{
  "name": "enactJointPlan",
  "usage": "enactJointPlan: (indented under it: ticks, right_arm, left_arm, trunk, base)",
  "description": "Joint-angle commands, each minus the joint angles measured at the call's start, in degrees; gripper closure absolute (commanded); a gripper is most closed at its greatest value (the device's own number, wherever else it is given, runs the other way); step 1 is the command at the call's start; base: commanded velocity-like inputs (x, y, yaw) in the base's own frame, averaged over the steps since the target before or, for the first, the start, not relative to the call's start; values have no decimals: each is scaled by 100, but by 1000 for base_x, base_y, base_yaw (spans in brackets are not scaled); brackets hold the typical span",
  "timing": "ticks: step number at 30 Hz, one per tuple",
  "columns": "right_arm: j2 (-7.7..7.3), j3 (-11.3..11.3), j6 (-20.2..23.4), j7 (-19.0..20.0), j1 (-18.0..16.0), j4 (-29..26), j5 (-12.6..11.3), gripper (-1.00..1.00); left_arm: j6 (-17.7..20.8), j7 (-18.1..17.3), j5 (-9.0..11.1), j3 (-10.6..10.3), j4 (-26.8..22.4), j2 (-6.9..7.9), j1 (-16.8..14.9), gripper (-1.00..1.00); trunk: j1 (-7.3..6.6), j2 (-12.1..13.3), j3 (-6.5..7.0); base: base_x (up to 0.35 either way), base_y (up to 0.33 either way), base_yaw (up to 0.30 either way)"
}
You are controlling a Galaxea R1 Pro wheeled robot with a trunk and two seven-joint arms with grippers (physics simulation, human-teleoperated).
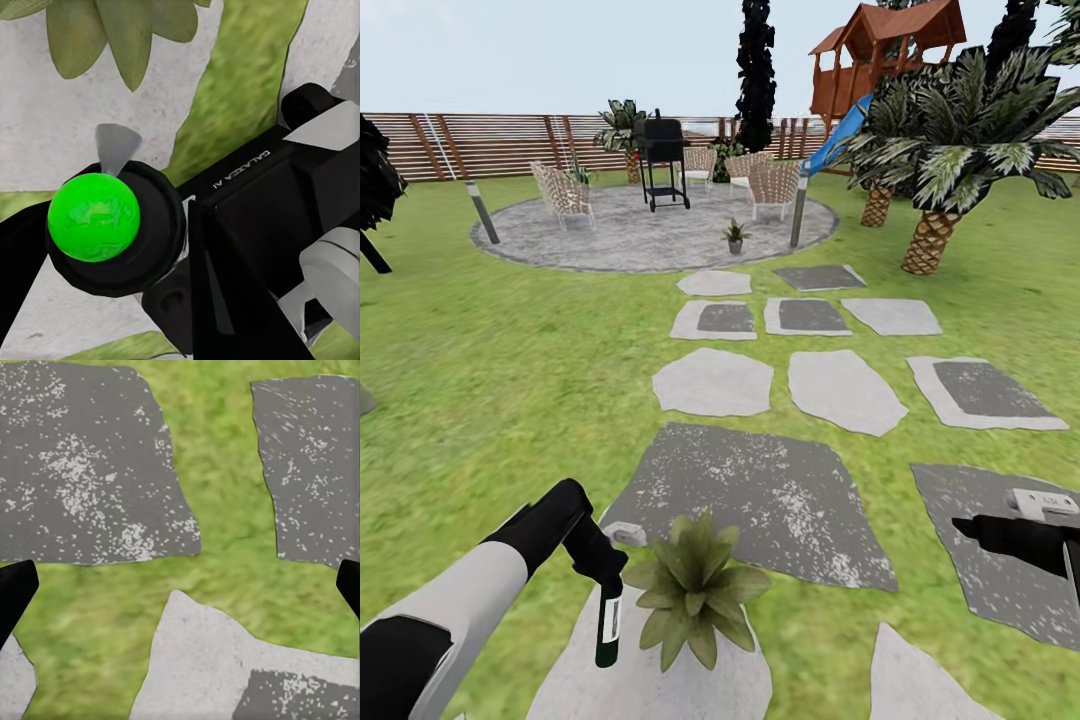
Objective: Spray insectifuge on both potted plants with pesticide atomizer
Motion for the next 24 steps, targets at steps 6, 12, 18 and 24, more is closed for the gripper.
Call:
enactJointPlan:
  ticks: [6, 12, 18, 24]
  right_arm:
    - [0, -2, 18, 59, -5, -9, 61, -100]
    - [0, -1, 18, 59, -5, -5, 59, -100]
    - [0, -2, 18, 59, -5, -6, 62, -100]
    - [0, 2, 18, 59, -5, -5, 61, -100]
  left_arm:
    - [37, -60, -49, -11, -12, 2, 5, 100]
    - [30, -58, -49, -11, -12, 2, 6, 100]
    - [34, -57, -49, -14, -9, 5, 6, 100]
    - [36, -56, -49, -11, -4, 12, 7, 100]
  trunk:
    - [66, -124, -59]
    - [66, -124, -59]
    - [176, -325, -149]
    - [308, -565, -257]
  base:
    - [0, 0, 0]
    - [0, 0, 0]
    - [0, 0, 0]
    - [0, 0, 0]
